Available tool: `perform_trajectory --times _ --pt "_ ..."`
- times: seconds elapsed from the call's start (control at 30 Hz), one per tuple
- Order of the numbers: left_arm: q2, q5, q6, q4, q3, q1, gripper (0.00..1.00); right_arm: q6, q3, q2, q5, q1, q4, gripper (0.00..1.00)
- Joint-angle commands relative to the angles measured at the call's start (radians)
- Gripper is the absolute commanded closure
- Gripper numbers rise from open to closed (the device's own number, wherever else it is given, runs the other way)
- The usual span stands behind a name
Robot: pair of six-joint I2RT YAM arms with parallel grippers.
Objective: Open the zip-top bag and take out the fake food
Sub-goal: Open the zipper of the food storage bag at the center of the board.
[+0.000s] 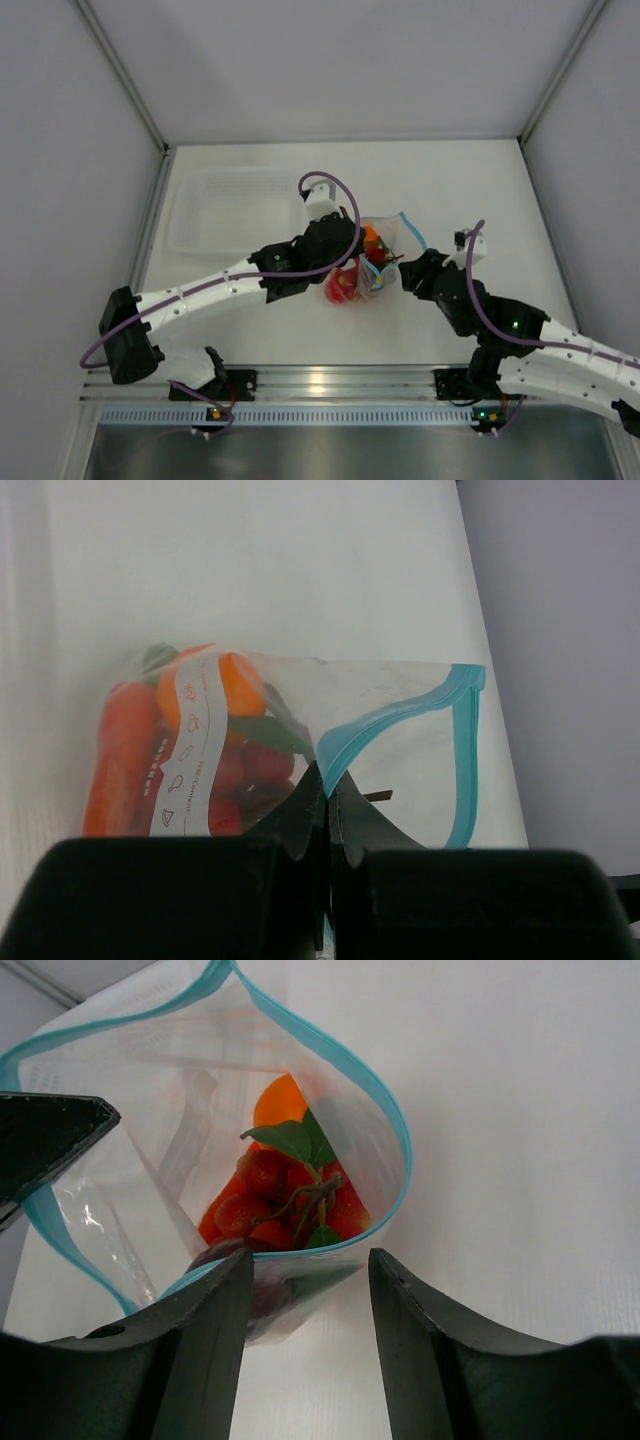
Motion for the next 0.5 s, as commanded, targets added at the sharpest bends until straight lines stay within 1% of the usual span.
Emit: perform_trajectory --times 0.0,0.07,0.1,0.17,0.23,0.3,0.33,0.37,0.4,0.43,0.47 --pt "-0.016 -0.028 -0.028 0.096 -0.013 -0.006 1.0 -0.025 0.016 -0.043 0.014 -0.015 0.035 0.49" --pt "-0.016 -0.034 -0.038 0.098 -0.02 -0.006 1.0 -0.032 0.034 -0.074 0.003 -0.016 0.009 0.45" --pt "-0.017 -0.036 -0.039 0.097 -0.022 -0.006 1.0 -0.031 0.04 -0.08 0.011 -0.016 -0.008 0.4" --pt "-0.014 -0.03 -0.045 0.1 -0.028 -0.006 1.0 -0.046 0.049 -0.088 0.04 -0.022 -0.04 0.4" --pt "-0.014 -0.022 -0.053 0.106 -0.036 -0.006 1.0 -0.091 0.063 -0.054 0.014 -0.056 -0.039 0.38" --pt "-0.017 -0.016 -0.059 0.112 -0.04 -0.007 1.0 -0.162 0.088 -0.013 -0.108 -0.113 -0.034 0.35" --pt "-0.017 -0.012 -0.062 0.112 -0.043 -0.006 1.0 -0.183 0.109 0.033 -0.163 -0.198 -0.033 0.34" --pt "-0.016 -0.008 -0.067 0.113 -0.042 -0.006 1.0 -0.221 0.114 0.049 -0.253 -0.246 -0.022 0.34" --pt "-0.019 -0.008 -0.068 0.112 -0.043 -0.006 1.0 -0.238 0.111 0.061 -0.294 -0.298 -0.004 0.37" --pt "-0.023 -0.004 -0.068 0.113 -0.042 -0.006 1.0 -0.253 0.091 0.07 -0.335 -0.376 0.021 0.4" --pt "-0.024 -0.005 -0.068 0.113 -0.042 -0.007 1.0 -0.258 0.08 0.073 -0.413 -0.404 0.039 0.42"
